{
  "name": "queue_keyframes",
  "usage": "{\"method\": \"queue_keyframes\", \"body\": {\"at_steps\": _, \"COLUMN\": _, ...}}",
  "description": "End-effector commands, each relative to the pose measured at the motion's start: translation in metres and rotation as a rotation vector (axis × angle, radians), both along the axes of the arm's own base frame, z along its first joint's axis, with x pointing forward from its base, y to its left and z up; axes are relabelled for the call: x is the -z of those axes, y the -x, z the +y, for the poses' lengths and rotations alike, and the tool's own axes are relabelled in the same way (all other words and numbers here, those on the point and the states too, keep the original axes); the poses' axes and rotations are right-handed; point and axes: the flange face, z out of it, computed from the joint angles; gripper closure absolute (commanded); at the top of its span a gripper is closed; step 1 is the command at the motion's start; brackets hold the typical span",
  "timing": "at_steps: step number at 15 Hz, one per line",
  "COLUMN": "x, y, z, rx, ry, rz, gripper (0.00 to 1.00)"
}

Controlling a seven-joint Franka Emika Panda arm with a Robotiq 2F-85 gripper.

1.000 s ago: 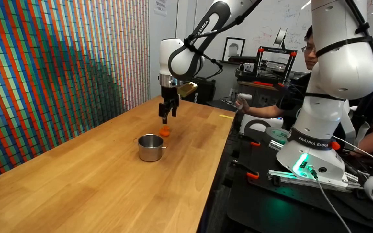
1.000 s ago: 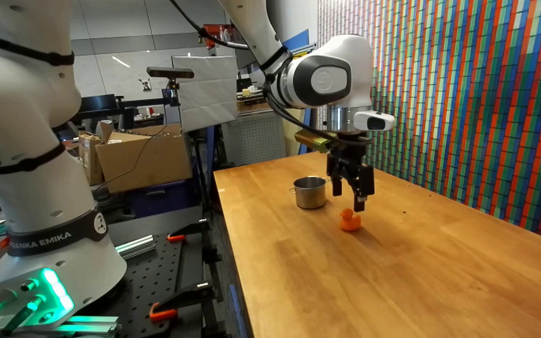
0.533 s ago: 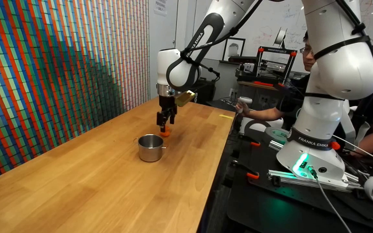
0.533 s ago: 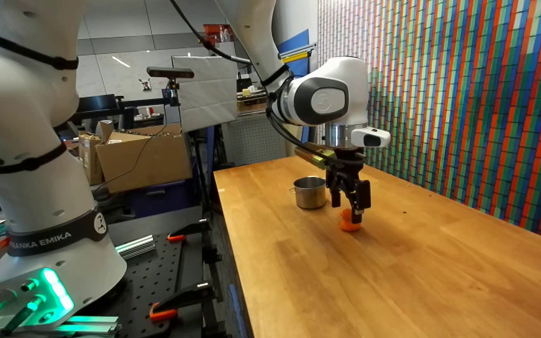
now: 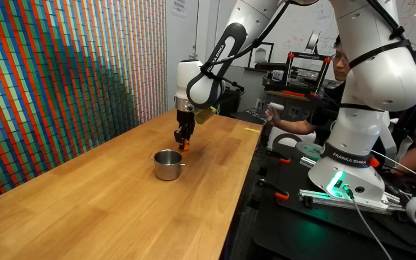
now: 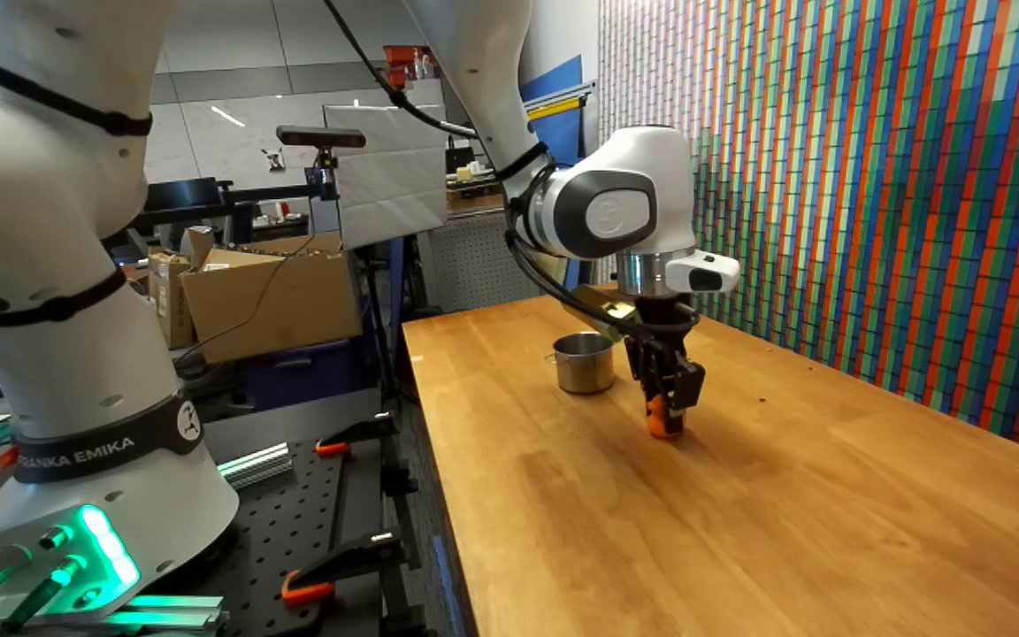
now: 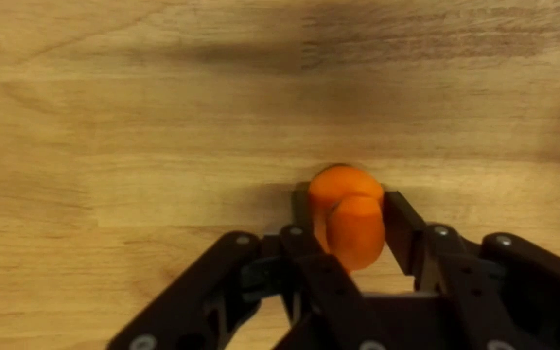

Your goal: Put the duck into the pot

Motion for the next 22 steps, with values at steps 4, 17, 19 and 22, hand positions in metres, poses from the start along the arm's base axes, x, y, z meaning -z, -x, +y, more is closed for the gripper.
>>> {"method": "queue_keyframes", "body": {"at_steps": 4, "x": -0.063, "y": -0.008, "z": 0.02, "rx": 0.017, "ry": -0.086, "rz": -0.004, "gripper": 0.84}}
{"method": "queue_keyframes", "body": {"at_steps": 17, "x": -0.099, "y": 0.025, "z": 0.085, "rx": 0.076, "ry": -0.279, "rz": 0.105, "gripper": 0.84}}
{"method": "queue_keyframes", "body": {"at_steps": 19, "x": -0.088, "y": 0.033, "z": 0.096, "rx": 0.08, "ry": -0.296, "rz": 0.122, "gripper": 0.84}}
{"method": "queue_keyframes", "body": {"at_steps": 22, "x": -0.076, "y": 0.039, "z": 0.108, "rx": 0.067, "ry": -0.305, "rz": 0.109, "gripper": 0.84}}
